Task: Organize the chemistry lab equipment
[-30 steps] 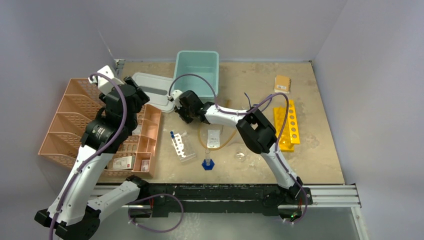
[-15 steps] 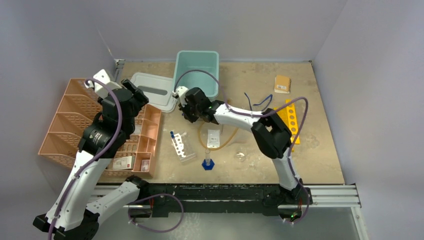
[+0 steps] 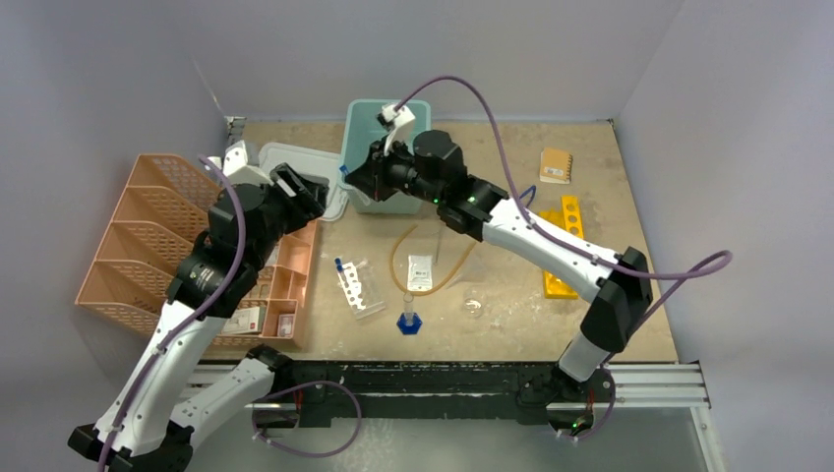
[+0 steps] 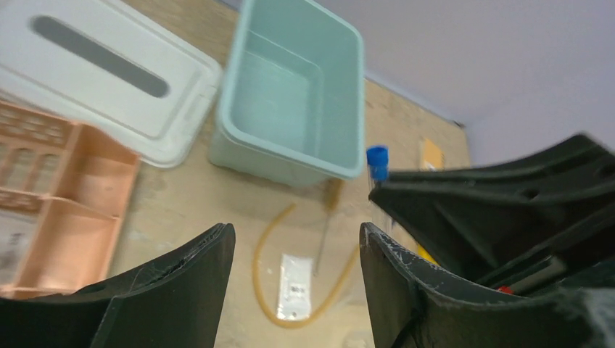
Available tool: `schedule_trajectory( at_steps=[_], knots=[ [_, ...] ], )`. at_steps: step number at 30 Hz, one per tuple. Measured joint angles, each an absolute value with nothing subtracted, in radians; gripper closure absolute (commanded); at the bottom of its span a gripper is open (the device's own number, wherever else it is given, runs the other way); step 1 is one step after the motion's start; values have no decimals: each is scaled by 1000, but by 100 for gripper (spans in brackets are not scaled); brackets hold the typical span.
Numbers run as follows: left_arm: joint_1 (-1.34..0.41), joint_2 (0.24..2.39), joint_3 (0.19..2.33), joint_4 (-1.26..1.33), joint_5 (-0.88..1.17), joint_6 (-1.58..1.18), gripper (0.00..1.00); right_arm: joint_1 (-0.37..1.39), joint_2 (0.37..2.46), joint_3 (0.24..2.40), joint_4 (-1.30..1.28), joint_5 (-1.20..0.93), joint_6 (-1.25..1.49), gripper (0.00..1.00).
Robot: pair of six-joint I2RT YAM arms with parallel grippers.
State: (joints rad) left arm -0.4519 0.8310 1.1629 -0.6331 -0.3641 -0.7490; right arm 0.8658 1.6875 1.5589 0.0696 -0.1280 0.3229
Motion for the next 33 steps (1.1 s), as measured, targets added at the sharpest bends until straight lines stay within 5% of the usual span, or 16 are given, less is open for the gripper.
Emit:
schedule_trajectory(
  at_steps=[11,20,29,33],
  knots=[
    [-452,884,1065,-341,67,-842,39,828,1597,1526,163,-159,688,96],
    [-452,894,1032,-232,173,-906,79,815,1571,1468,193,-176,823,94],
    [-451,911,1032,-219,194,-885,82,805,1545,1431,239,-202,875,94],
    [-451,923,1032,-216,209,-854,100,800,1539,1416,246,-202,884,81]
  ],
)
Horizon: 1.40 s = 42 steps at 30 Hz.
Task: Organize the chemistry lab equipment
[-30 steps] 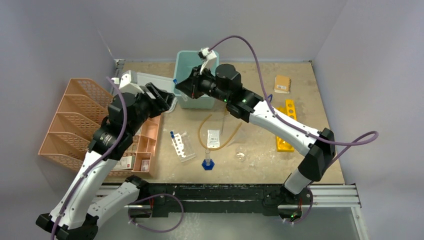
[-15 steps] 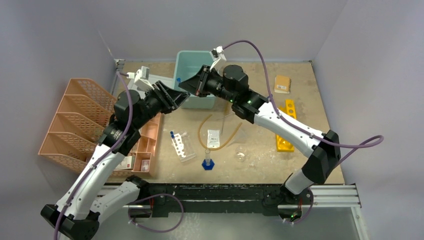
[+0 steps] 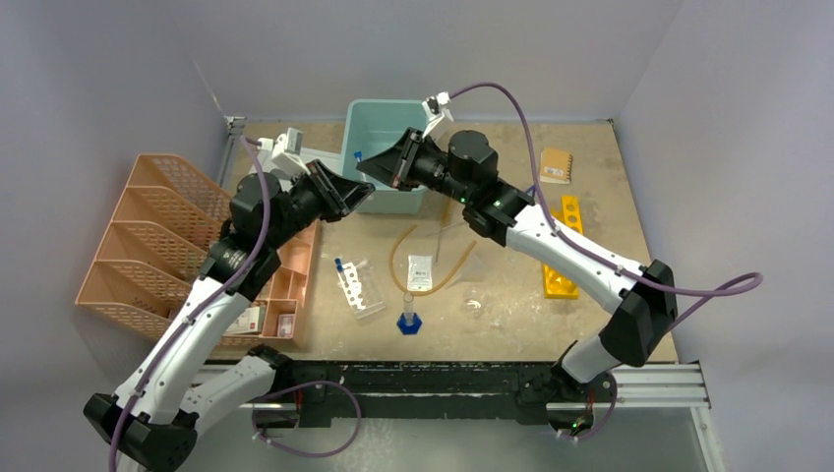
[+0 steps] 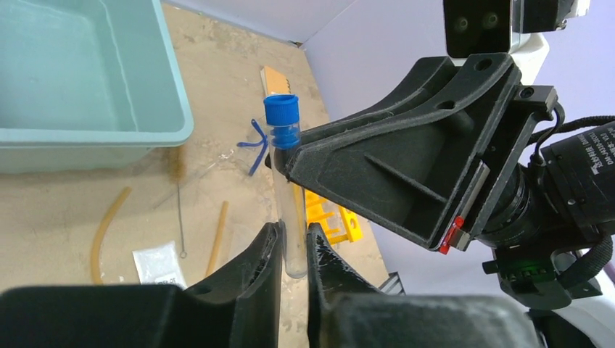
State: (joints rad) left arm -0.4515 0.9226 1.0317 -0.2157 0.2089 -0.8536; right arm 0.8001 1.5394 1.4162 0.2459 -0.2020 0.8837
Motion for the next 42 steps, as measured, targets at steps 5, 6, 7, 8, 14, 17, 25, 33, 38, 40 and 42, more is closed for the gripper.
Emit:
schedule_trajectory(
  at_steps=[5,6,7,8,14,17,25,33,38,40,42],
  knots=[
    [-451,936,1032,-210,241,-764,100,795,1518,1409,227,-207,902,47],
    [-451,936,1032,-214,250,-732,100,790,1511,1410,213,-214,898,44],
    [-451,936,1032,-220,259,-693,100,787,1504,1414,191,-224,894,42],
    [-451,936,1032,-228,271,-654,100,783,1500,1427,152,-232,885,40],
    [-451,943,1054,-320,346,-405,100,751,1501,1593,-133,-286,771,39],
    [-451,944,1064,-345,384,-297,100,744,1501,1674,-253,-306,713,42],
    [-451,956,1078,-383,463,-131,100,744,1565,1773,-445,-342,639,47],
    [-451,974,1079,-388,513,-88,100,735,1616,1781,-515,-363,625,72],
    [-451,974,1079,-387,525,-83,100,734,1608,1781,-510,-387,628,86],
    [-451,974,1079,-388,527,-82,99,733,1608,1781,-510,-392,627,89],
    [-451,974,1079,-388,526,-86,77,733,1608,1781,-510,-393,624,90]
  ],
)
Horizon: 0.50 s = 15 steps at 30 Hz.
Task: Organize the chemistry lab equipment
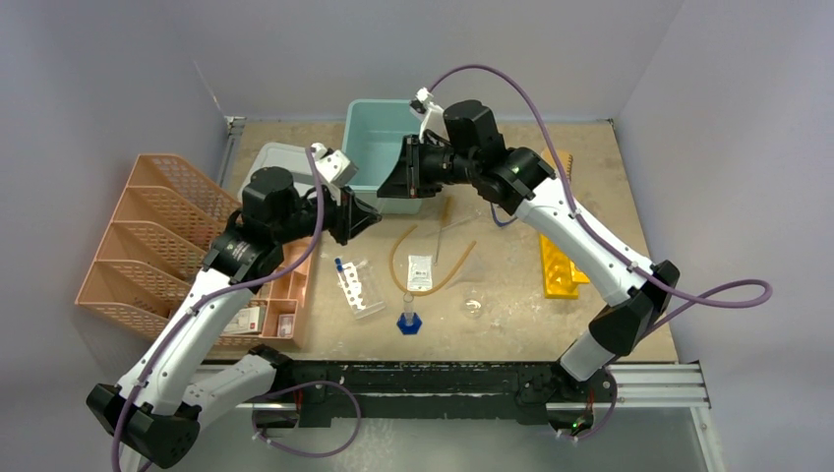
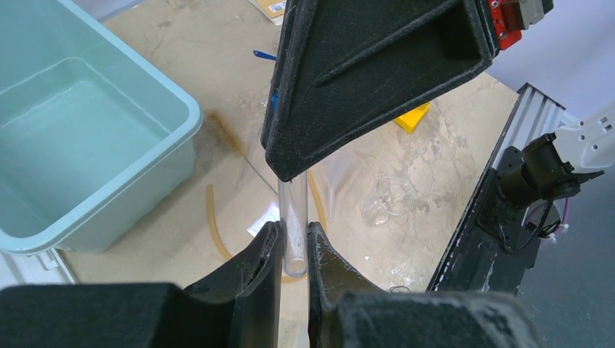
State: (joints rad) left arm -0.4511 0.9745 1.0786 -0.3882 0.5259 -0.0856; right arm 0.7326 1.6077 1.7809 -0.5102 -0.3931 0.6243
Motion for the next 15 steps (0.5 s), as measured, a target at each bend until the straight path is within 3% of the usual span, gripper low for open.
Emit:
schedule_trajectory(
  at_steps=[2,3,9,15],
  knots=[
    [-452,974,1079,-388,512,-94,58,733,1608,1781,-510,-392,620,91],
    [-452,974,1079,-391,494,-100,53,733,1608,1781,-510,-387,615,91],
    [-452,974,1105,-454,247,-202,47,733,1589,1754,-482,-269,538,92],
    [-452,894,1148,-537,-103,-328,45,805,1570,1671,-415,-1,436,91]
  ],
)
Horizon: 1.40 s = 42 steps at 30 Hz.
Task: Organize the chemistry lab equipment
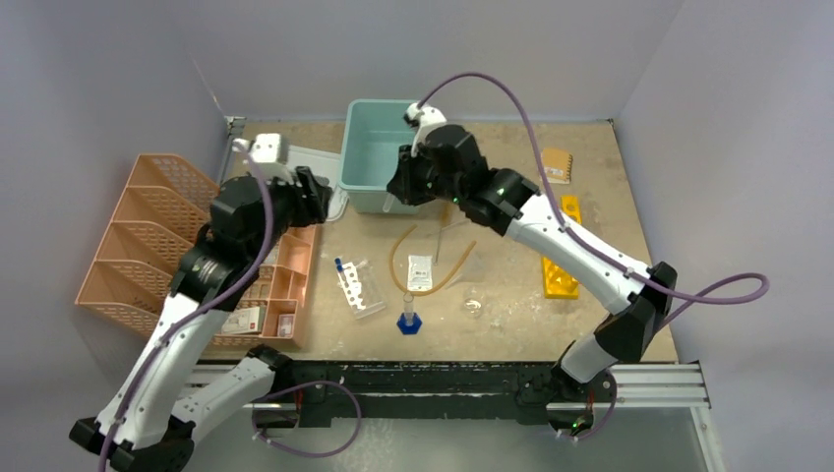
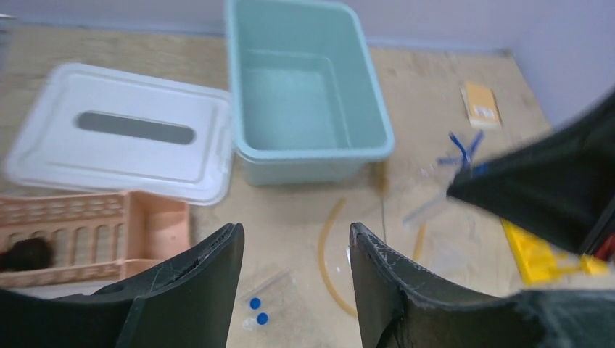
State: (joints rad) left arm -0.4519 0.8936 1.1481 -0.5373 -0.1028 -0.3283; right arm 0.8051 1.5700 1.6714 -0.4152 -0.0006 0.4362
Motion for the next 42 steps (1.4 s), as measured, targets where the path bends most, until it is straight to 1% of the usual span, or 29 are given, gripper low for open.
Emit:
schedule_trajectory(
  at_steps=[3,5,9,13,15,18,24,30,42],
  knots=[
    [-452,838,1214,-603,-287,-407,45,925,1572,1628,-374,161,390,92],
    [-452,824,1277,-646,-396,-454,45,992,1577,1604,-351,229,379,92],
    [-452,819,1417,-758,-606,-544,42,1131,1608,1546,-291,384,373,92],
    [-451,892,1649,-928,-734,-614,42,1233,1691,1517,-239,535,373,92],
    [-451,931,1745,-970,-753,-635,42,1265,1745,1514,-221,577,376,92],
    [-452,945,1787,-1018,-762,-646,42,1291,1808,1512,-206,612,382,92],
    [-452,939,1784,-1100,-766,-655,41,1308,1886,1508,-166,640,421,92],
    [-451,905,1745,-1140,-759,-655,41,1309,1897,1465,-90,644,438,91],
    [-452,891,1686,-1173,-754,-672,41,1316,1907,1304,171,634,377,90]
  ],
)
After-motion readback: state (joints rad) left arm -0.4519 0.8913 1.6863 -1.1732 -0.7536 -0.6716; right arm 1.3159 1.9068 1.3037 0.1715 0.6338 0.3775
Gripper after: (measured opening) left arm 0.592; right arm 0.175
